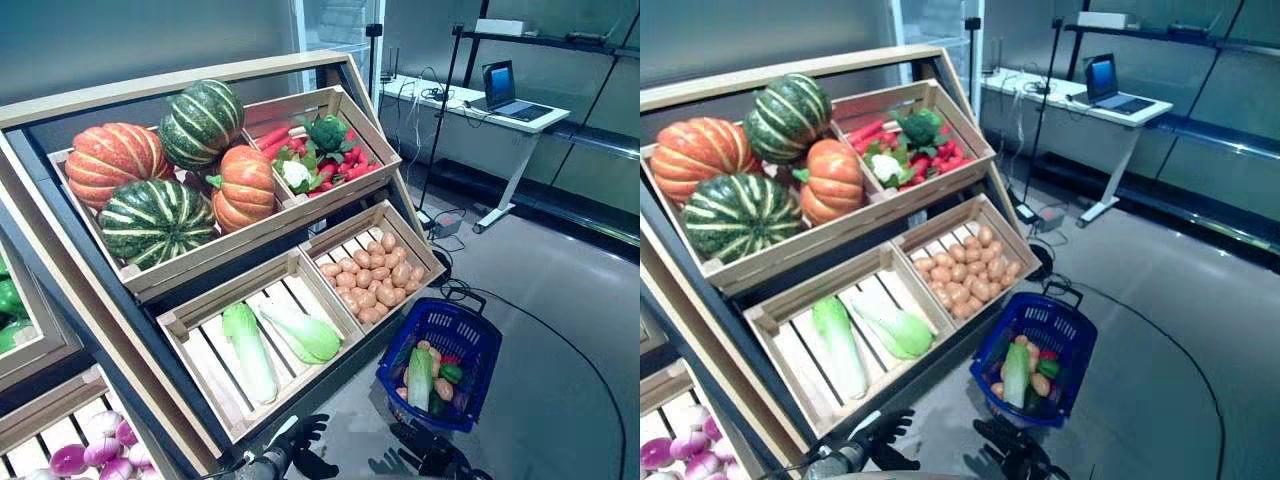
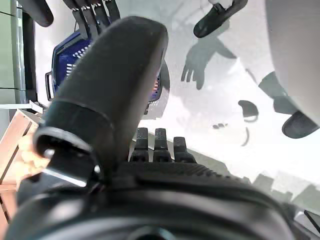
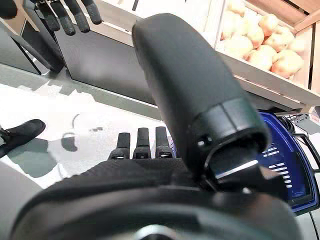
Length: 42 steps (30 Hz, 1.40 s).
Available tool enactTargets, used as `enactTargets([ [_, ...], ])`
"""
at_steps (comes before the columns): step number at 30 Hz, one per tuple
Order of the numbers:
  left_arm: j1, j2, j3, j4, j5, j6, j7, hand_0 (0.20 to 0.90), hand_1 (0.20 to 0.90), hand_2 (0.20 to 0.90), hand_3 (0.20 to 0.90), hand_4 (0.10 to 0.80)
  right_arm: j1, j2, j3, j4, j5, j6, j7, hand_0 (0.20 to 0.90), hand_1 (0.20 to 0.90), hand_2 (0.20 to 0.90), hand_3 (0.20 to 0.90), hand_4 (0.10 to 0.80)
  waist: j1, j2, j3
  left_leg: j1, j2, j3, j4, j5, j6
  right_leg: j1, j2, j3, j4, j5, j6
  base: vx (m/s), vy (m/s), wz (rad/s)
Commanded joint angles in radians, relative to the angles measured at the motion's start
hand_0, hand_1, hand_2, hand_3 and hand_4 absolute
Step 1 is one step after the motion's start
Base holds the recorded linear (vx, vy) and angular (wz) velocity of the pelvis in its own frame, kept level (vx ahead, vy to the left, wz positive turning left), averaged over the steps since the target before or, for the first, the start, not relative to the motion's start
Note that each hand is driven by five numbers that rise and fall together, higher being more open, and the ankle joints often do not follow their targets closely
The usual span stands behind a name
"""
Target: Put vegetables into the basket
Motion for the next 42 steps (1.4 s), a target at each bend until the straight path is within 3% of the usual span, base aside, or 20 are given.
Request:
enactTargets([
  [1,-0.087,-0.026,-0.035,0.037,-0.022,-0.039,-0.018,0.900,0.900,0.900,0.900,0.800,-0.086,0.072,-0.023,0.063,0.020,0.013,0.008,0.900,0.900,0.900,0.900,0.800,0.012,-0.015,0.066,0.012,-0.045,0.013,0.008,-0.068,0.050,0.012,0.008,-0.003,0.002,0.004,-0.044,0.000,0.000,0.00],
  [11,-0.094,-0.022,-0.048,0.026,-0.030,-0.060,-0.039,0.900,0.900,0.900,0.900,0.800,-0.096,0.067,-0.024,0.058,0.023,0.022,-0.005,0.900,0.900,0.900,0.900,0.800,0.013,-0.013,0.070,0.008,-0.046,0.009,0.008,-0.068,0.050,0.009,0.009,-0.001,0.002,0.004,-0.045,0.000,0.000,0.00],
  [17,-0.096,-0.015,-0.067,0.002,-0.019,-0.156,-0.085,0.900,0.900,0.900,0.900,0.800,-0.097,0.065,-0.023,0.061,0.024,0.021,-0.004,0.900,0.900,0.900,0.900,0.800,0.011,-0.009,0.069,0.010,-0.045,0.012,0.008,-0.069,0.050,0.010,0.010,0.002,0.002,0.003,-0.046,0.000,0.000,-0.01],
  [22,-0.101,-0.015,-0.085,-0.004,0.008,-0.168,-0.048,0.900,0.900,0.900,0.900,0.800,-0.095,0.069,-0.019,0.058,0.016,0.023,-0.010,0.900,0.900,0.900,0.900,0.800,0.006,-0.010,0.066,0.011,-0.044,0.018,0.008,-0.068,0.050,0.010,0.009,0.005,0.002,0.003,-0.046,0.000,0.000,0.00],
  [26,-0.105,0.002,-0.073,-0.034,-0.040,-0.285,0.008,0.900,0.900,0.900,0.900,0.800,-0.098,0.060,-0.004,0.032,0.001,-0.031,-0.001,0.900,0.900,0.900,0.900,0.800,0.004,-0.009,0.065,0.013,-0.046,0.018,0.008,-0.069,0.047,0.012,0.010,0.008,0.002,0.001,-0.046,0.000,0.000,0.00],
  [34,-0.111,0.134,0.052,-0.435,-0.171,-0.374,0.173,0.900,0.900,0.900,0.900,0.800,-0.087,0.024,-0.031,-0.117,0.141,-0.037,-0.036,0.900,0.900,0.900,0.900,0.800,0.039,-0.003,0.094,-0.005,-0.048,-0.002,0.008,-0.063,0.049,0.009,0.008,-0.008,0.002,0.000,-0.058,-0.034,0.007,0.03],
  [38,-0.105,0.174,0.123,-0.561,-0.109,-0.330,0.316,0.900,0.900,0.900,0.900,0.800,-0.082,0.023,-0.041,-0.160,0.119,-0.093,-0.021,0.900,0.900,0.900,0.900,0.800,0.060,-0.007,0.096,-0.005,-0.052,-0.022,0.008,-0.066,0.047,0.017,0.005,-0.024,0.002,-0.002,-0.061,0.008,-0.007,0.08],
  [42,-0.100,0.197,0.185,-0.610,-0.080,-0.227,0.427,0.900,0.900,0.900,0.900,0.800,-0.055,0.011,-0.011,-0.267,0.031,-0.179,-0.029,0.900,0.900,0.900,0.900,0.800,0.064,-0.016,0.087,-0.004,-0.054,-0.036,0.008,-0.066,0.045,0.026,0.003,-0.035,0.002,-0.005,-0.062,0.045,-0.012,0.12],
])
